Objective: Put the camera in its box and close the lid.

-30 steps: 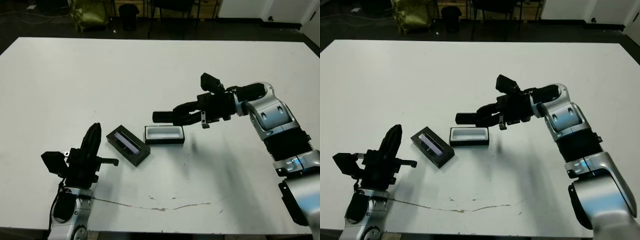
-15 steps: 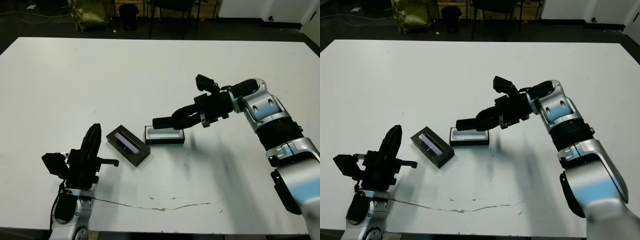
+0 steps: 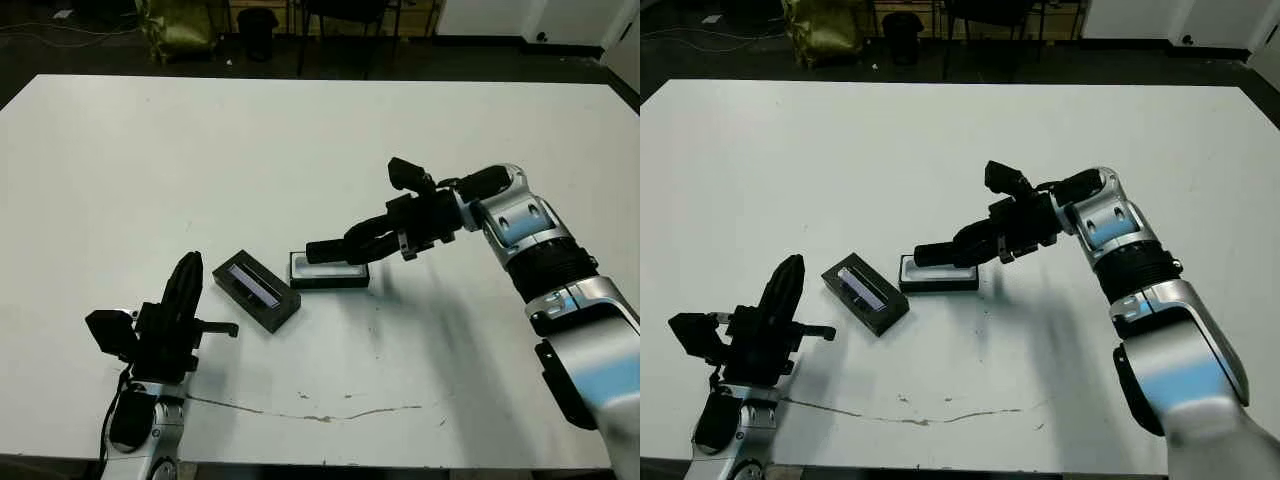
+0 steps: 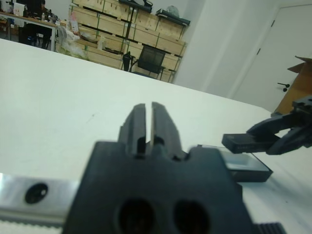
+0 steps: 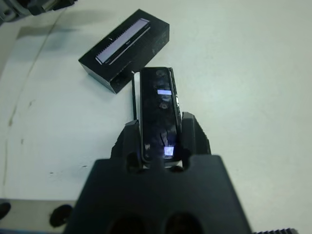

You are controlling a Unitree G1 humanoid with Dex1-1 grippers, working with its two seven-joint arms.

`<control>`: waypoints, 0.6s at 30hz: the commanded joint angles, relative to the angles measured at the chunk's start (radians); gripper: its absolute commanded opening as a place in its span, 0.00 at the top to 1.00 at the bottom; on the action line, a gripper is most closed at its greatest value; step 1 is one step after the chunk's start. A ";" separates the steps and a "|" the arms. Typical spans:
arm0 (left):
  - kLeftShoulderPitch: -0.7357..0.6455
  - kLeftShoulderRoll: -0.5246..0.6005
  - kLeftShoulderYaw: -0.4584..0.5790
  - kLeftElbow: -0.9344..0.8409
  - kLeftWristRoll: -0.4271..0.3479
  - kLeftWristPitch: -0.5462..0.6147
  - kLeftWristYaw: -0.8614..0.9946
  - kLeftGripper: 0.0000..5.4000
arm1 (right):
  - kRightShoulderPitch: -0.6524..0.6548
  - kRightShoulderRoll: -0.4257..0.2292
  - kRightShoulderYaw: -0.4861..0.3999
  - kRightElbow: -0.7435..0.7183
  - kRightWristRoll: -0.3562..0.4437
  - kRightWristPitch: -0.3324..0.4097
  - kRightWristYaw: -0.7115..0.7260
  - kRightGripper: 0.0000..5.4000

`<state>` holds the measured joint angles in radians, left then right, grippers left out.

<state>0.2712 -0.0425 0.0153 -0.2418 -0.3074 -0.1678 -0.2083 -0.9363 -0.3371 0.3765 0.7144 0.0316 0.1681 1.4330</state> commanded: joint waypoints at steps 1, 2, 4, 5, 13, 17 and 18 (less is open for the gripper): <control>0.015 0.001 0.001 -0.002 -0.001 0.028 0.013 1.00 | 0.017 0.009 0.000 -0.002 -0.012 -0.009 -0.009 0.91; 0.015 0.002 0.000 -0.002 0.006 0.027 0.016 1.00 | 0.016 0.012 -0.001 0.001 -0.011 0.008 -0.009 0.91; 0.015 0.004 -0.002 -0.001 0.011 0.025 0.018 1.00 | 0.015 0.016 0.000 0.002 -0.012 0.023 -0.009 0.91; 0.014 0.006 -0.002 0.002 0.011 0.021 0.016 1.00 | 0.015 0.016 0.001 0.000 -0.015 0.019 -0.011 0.91; 0.019 0.007 -0.003 -0.008 0.017 0.030 0.019 1.00 | 0.011 0.026 0.015 0.006 -0.044 -0.026 -0.013 0.91; 0.012 0.011 -0.002 0.010 0.034 0.003 0.014 1.00 | 0.014 0.034 0.015 0.016 -0.052 -0.034 -0.010 0.91; 0.013 0.010 -0.002 0.010 0.036 0.003 0.016 1.00 | 0.015 0.036 0.014 0.021 -0.053 -0.033 -0.009 0.91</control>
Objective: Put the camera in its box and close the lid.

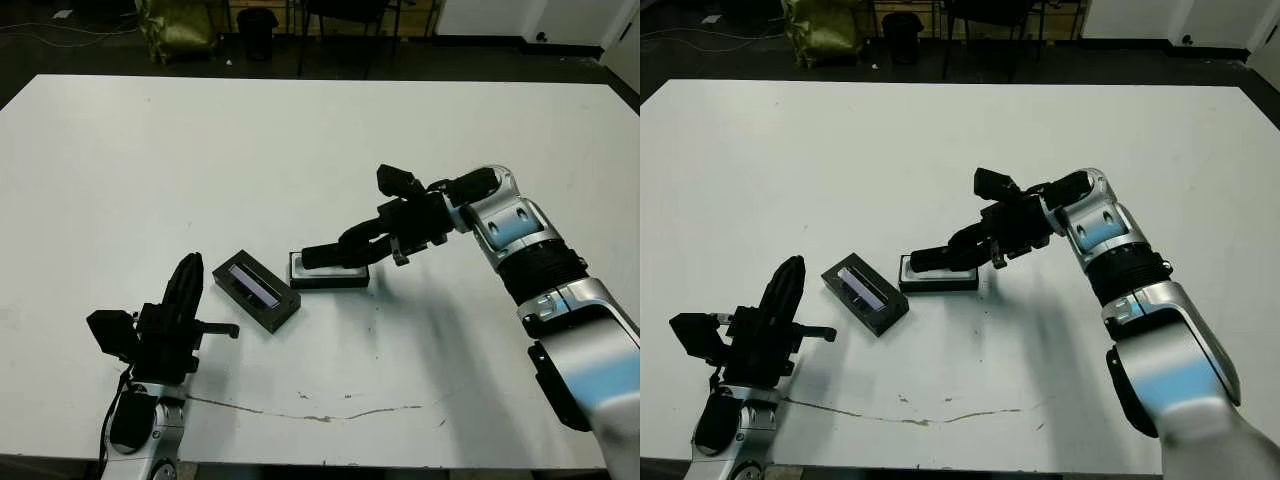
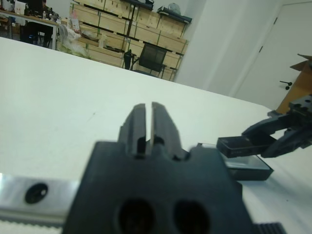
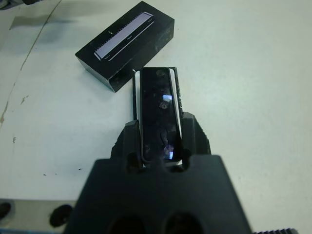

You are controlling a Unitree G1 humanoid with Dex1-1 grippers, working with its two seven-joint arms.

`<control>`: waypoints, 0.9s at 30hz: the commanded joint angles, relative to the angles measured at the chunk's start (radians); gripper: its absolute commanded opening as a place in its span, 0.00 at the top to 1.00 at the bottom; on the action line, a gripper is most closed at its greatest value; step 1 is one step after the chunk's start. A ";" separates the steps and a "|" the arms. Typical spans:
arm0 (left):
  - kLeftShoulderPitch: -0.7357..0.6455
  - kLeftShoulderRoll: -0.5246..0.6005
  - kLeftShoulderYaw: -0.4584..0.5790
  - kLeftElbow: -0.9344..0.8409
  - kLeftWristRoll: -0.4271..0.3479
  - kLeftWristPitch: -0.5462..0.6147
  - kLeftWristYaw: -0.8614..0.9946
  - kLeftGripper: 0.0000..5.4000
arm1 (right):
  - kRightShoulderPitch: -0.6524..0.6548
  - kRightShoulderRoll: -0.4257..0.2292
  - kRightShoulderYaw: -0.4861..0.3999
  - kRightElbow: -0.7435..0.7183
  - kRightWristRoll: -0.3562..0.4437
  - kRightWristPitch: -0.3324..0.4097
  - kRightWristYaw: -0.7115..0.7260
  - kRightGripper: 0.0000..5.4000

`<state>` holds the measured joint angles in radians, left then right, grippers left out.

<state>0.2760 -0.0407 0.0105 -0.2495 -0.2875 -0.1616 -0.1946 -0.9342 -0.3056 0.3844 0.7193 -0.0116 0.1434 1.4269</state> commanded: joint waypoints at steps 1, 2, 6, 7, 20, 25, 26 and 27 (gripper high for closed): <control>0.010 0.007 0.002 0.015 0.017 -0.001 0.004 1.00 | 0.014 0.007 0.005 0.019 -0.012 -0.008 -0.004 0.91; 0.013 0.006 0.001 0.011 0.019 0.002 0.007 1.00 | 0.017 0.010 0.002 0.022 -0.009 -0.008 -0.004 0.91; 0.027 -0.003 -0.006 -0.025 0.010 0.048 0.029 1.00 | 0.020 0.017 0.002 0.038 -0.008 -0.016 0.006 0.91; 0.029 -0.003 -0.008 -0.031 0.008 0.055 0.032 1.00 | 0.018 0.019 0.003 0.042 -0.010 -0.010 0.007 0.91; 0.027 -0.002 -0.010 -0.027 0.009 0.050 0.028 1.00 | 0.007 0.032 0.019 0.063 -0.036 -0.004 0.000 0.91; 0.035 -0.004 -0.013 -0.046 0.008 0.075 0.040 1.00 | 0.007 0.040 0.027 0.056 -0.054 0.015 -0.010 0.91; 0.032 -0.003 -0.011 -0.035 0.006 0.062 0.031 1.00 | 0.008 0.041 0.026 0.057 -0.054 0.005 -0.010 0.91; 0.031 -0.001 -0.010 -0.028 0.003 0.052 0.022 1.00 | 0.009 0.043 0.024 0.057 -0.055 -0.001 -0.012 0.91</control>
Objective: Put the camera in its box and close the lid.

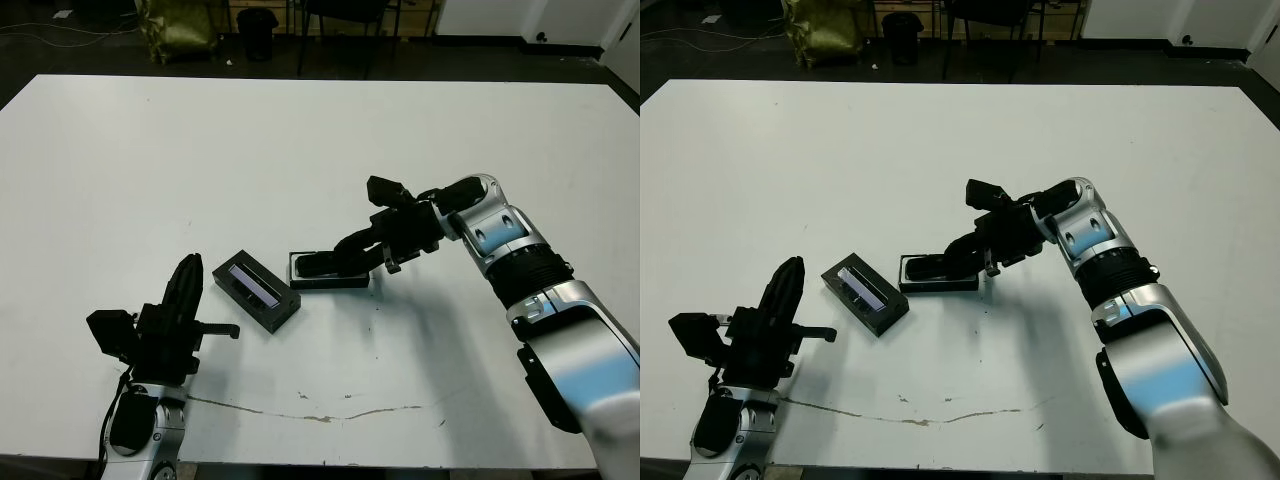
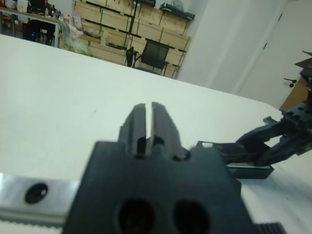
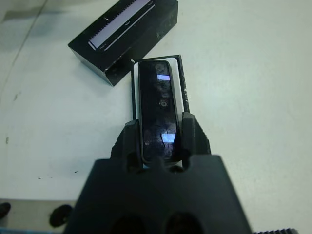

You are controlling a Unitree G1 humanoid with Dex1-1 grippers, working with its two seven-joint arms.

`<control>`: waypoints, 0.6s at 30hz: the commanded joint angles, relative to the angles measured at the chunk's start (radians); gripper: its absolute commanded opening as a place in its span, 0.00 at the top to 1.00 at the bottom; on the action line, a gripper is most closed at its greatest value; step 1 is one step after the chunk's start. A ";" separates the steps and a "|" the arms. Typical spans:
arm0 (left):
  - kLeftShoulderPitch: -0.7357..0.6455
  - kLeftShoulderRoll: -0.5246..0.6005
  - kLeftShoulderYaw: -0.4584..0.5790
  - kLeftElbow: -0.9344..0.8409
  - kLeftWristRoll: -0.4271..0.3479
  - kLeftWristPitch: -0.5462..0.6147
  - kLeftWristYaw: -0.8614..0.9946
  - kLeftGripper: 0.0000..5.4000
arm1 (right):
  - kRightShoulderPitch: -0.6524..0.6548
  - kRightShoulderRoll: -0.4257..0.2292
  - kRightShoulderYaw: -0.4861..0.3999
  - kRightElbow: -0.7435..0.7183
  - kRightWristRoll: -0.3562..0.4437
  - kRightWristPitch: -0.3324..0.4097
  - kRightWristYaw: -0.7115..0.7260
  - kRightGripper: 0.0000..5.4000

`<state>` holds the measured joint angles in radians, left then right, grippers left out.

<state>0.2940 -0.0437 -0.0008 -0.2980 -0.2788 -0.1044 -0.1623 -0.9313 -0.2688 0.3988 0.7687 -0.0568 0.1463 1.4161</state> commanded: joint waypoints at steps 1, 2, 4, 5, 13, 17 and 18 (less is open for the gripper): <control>0.013 0.002 0.002 0.024 -0.005 -0.010 -0.012 1.00 | 0.008 0.007 0.009 0.006 -0.011 -0.009 -0.003 0.91; 0.016 0.002 0.000 0.017 0.002 -0.001 -0.004 1.00 | 0.009 0.007 0.010 0.002 -0.014 -0.006 -0.009 0.91; 0.017 -0.001 -0.002 0.014 0.006 0.004 0.003 1.00 | 0.008 0.009 0.013 -0.001 -0.019 0.007 -0.015 0.91; 0.016 -0.001 -0.002 0.019 0.005 -0.005 -0.001 1.00 | 0.008 0.009 0.015 -0.005 -0.022 0.007 -0.018 0.91; 0.019 -0.004 -0.005 0.013 0.001 0.000 0.007 1.00 | -0.001 0.006 -0.001 0.007 -0.018 -0.003 -0.022 0.91; 0.020 -0.001 -0.005 0.011 -0.010 0.008 0.000 1.00 | -0.011 -0.005 -0.001 -0.014 -0.026 0.024 -0.028 0.91; 0.016 -0.001 -0.005 0.022 -0.002 -0.010 -0.004 1.00 | -0.012 -0.004 -0.002 -0.014 -0.025 0.022 -0.027 0.91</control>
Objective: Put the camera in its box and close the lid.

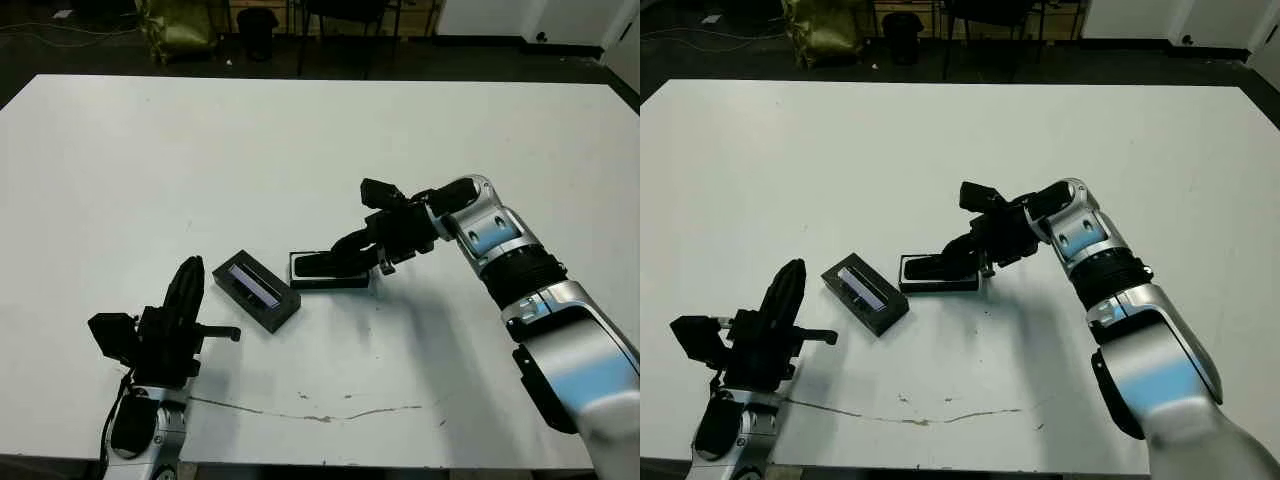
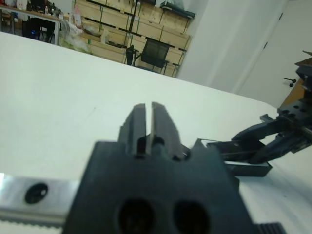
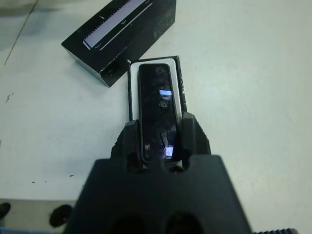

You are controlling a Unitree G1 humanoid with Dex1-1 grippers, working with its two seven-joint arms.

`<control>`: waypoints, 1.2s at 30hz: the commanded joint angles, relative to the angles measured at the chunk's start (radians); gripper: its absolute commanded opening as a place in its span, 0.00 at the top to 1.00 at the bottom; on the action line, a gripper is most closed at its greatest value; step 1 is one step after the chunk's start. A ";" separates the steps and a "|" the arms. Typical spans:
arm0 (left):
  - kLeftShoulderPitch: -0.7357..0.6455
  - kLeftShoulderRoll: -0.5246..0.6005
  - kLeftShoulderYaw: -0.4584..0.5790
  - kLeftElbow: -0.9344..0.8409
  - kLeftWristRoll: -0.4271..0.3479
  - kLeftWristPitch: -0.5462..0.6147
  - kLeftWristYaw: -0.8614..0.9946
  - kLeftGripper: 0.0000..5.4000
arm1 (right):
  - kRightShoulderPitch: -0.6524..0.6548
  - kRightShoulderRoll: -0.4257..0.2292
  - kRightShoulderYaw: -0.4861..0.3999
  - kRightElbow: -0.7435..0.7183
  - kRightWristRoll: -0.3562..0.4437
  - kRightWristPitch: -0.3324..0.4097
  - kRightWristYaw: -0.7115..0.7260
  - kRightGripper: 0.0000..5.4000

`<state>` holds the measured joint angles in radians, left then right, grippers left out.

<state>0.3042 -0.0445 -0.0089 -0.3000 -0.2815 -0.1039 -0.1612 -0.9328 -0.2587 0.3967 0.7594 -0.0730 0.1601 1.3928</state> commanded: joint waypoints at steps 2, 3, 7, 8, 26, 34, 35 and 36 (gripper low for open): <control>0.003 0.001 0.002 0.029 0.013 -0.016 -0.001 1.00 | -0.004 -0.012 0.000 -0.011 -0.009 -0.006 -0.007 0.91; 0.004 0.002 0.001 0.030 0.017 -0.018 0.001 1.00 | 0.001 -0.010 -0.001 -0.014 -0.007 -0.015 -0.009 0.91; 0.006 -0.002 0.001 0.035 -0.004 -0.029 -0.012 1.00 | 0.014 0.008 0.015 -0.026 -0.012 0.015 -0.007 0.91; 0.007 -0.003 0.000 0.036 -0.005 -0.032 -0.012 1.00 | 0.017 0.014 0.020 -0.027 -0.013 0.030 -0.005 0.91; 0.019 -0.007 -0.002 0.000 -0.022 0.026 0.011 1.00 | 0.074 0.045 0.110 -0.036 -0.054 -0.042 -0.008 0.91; 0.013 -0.004 -0.003 0.018 -0.004 -0.002 0.006 1.00 | 0.066 0.045 0.085 -0.014 -0.028 -0.077 -0.024 0.91; 0.015 -0.004 -0.004 0.014 -0.002 0.000 0.008 1.00 | 0.065 0.043 0.080 -0.009 -0.025 -0.098 -0.026 0.88; 0.017 -0.005 -0.005 0.007 -0.009 0.013 0.011 1.00 | 0.061 0.040 0.078 -0.005 -0.026 -0.115 -0.027 0.85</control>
<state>0.3101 -0.0524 -0.0141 -0.2933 -0.2942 -0.1117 -0.1571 -0.9147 -0.2512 0.4467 0.7294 -0.0893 0.0665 1.3570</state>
